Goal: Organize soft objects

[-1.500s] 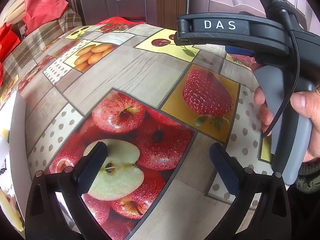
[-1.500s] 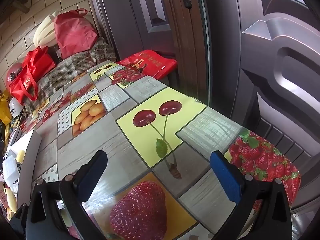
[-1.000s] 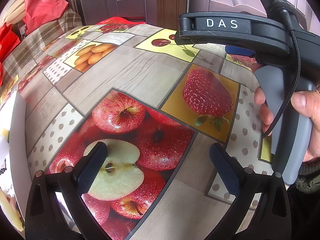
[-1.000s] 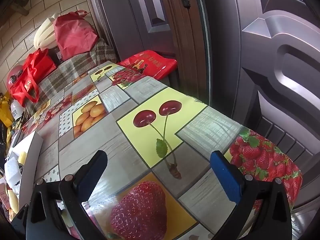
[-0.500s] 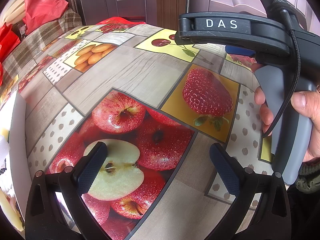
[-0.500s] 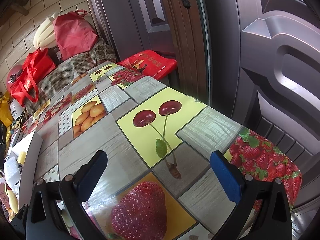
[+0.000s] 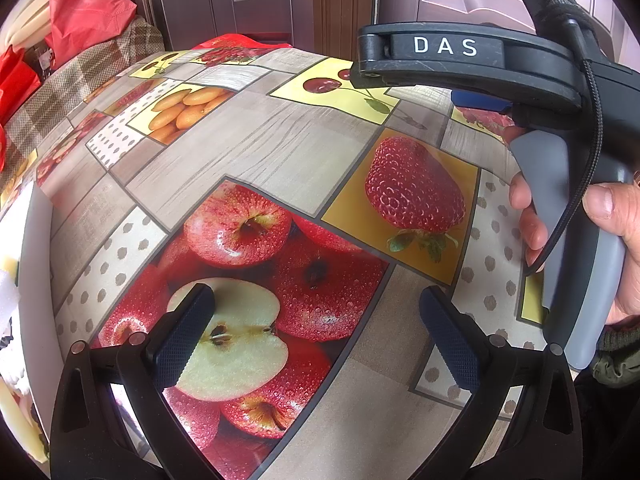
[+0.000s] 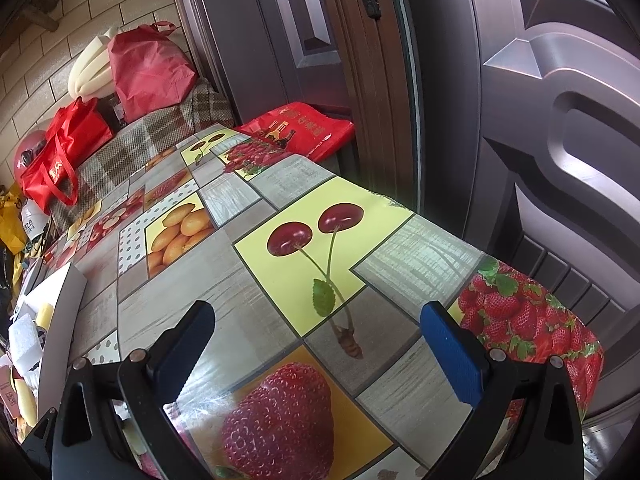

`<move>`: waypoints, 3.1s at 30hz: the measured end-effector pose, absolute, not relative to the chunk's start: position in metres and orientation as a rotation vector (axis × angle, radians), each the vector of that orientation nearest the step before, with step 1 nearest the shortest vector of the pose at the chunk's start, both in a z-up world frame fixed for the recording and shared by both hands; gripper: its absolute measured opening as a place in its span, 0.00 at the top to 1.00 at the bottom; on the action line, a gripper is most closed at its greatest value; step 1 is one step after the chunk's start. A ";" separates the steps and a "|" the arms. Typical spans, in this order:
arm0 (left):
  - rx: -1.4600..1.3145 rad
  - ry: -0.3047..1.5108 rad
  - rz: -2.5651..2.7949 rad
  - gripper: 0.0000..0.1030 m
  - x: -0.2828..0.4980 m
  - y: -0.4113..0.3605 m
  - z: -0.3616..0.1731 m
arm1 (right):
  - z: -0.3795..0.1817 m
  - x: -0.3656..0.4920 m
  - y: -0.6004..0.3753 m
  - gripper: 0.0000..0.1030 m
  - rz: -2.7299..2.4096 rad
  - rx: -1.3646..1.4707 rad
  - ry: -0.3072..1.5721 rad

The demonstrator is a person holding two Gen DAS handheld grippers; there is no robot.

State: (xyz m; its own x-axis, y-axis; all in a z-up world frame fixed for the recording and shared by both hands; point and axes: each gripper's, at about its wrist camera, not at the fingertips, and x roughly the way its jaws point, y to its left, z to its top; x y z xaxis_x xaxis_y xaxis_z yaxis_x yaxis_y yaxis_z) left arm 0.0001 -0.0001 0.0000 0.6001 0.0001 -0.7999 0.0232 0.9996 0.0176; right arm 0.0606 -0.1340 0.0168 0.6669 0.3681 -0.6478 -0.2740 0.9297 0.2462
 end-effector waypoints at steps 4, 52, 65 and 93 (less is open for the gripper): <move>0.027 0.927 -0.013 0.01 0.000 0.000 0.000 | 0.016 0.062 -0.135 0.00 0.373 0.141 0.769; 0.028 0.927 -0.013 0.01 0.000 0.001 -0.001 | 0.006 0.073 -0.122 0.00 0.448 0.129 0.865; 0.028 0.928 -0.014 0.01 0.000 0.001 0.001 | 0.006 0.071 -0.112 0.00 0.465 0.085 0.873; 0.027 0.927 -0.015 0.01 0.001 0.001 0.003 | 0.006 0.069 -0.109 0.00 0.472 0.084 0.871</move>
State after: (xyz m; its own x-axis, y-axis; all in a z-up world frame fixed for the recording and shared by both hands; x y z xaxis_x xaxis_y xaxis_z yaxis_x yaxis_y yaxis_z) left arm 0.0007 0.0006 0.0034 0.6005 -0.0014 -0.7996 0.0245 0.9996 0.0167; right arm 0.0694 -0.1089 0.0059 0.5479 0.4318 -0.7164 -0.3647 0.8941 0.2600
